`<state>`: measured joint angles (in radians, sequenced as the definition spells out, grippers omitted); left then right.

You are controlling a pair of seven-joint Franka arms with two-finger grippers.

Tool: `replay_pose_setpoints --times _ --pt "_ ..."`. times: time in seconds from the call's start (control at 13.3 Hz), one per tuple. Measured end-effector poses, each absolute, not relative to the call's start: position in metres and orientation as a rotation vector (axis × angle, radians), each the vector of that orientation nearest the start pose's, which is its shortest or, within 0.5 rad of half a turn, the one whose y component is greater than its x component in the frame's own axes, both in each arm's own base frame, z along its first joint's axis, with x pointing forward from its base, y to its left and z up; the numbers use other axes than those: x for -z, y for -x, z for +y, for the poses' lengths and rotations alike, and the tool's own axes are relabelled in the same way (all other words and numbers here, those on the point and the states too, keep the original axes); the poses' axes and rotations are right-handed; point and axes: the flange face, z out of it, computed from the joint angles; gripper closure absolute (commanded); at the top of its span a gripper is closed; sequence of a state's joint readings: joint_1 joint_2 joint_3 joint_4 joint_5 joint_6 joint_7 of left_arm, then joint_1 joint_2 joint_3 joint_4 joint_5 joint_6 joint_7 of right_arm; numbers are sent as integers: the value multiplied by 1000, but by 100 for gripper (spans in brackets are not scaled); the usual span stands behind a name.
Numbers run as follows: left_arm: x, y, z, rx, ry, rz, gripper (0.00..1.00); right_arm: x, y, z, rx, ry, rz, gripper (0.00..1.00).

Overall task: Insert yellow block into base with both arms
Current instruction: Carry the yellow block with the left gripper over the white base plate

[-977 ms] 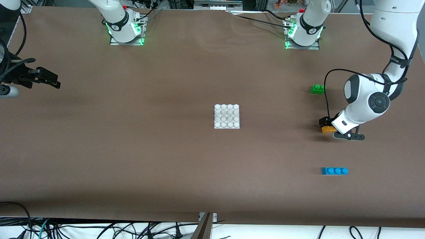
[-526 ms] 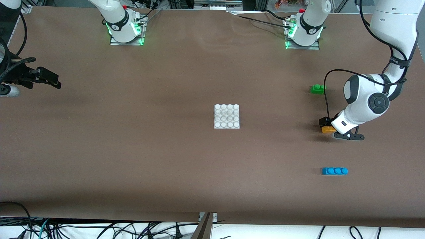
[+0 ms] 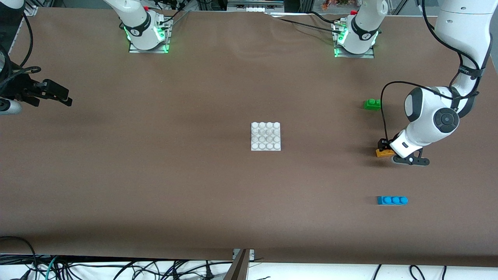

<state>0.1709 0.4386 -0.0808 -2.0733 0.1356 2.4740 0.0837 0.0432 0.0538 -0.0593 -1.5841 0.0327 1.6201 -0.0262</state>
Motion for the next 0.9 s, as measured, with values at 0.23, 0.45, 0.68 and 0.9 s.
replay_pose_setpoints --times 0.23,0.45,0.68,0.9 --pt "-231 -597 55 -79 3087 141 80 -592 -574 -5 -25 3109 -13 1" --pt "-278 -624 36 -138 3085 179 80 -592 -574 -1 -24 3108 -24 1" --pt "-323 -642 -37 -123 3106 251 77 -593 -574 3 -24 3107 -33 1" --pt "-340 -633 -139 -112 3138 263 77 -592 -574 3 -24 3107 -33 1"
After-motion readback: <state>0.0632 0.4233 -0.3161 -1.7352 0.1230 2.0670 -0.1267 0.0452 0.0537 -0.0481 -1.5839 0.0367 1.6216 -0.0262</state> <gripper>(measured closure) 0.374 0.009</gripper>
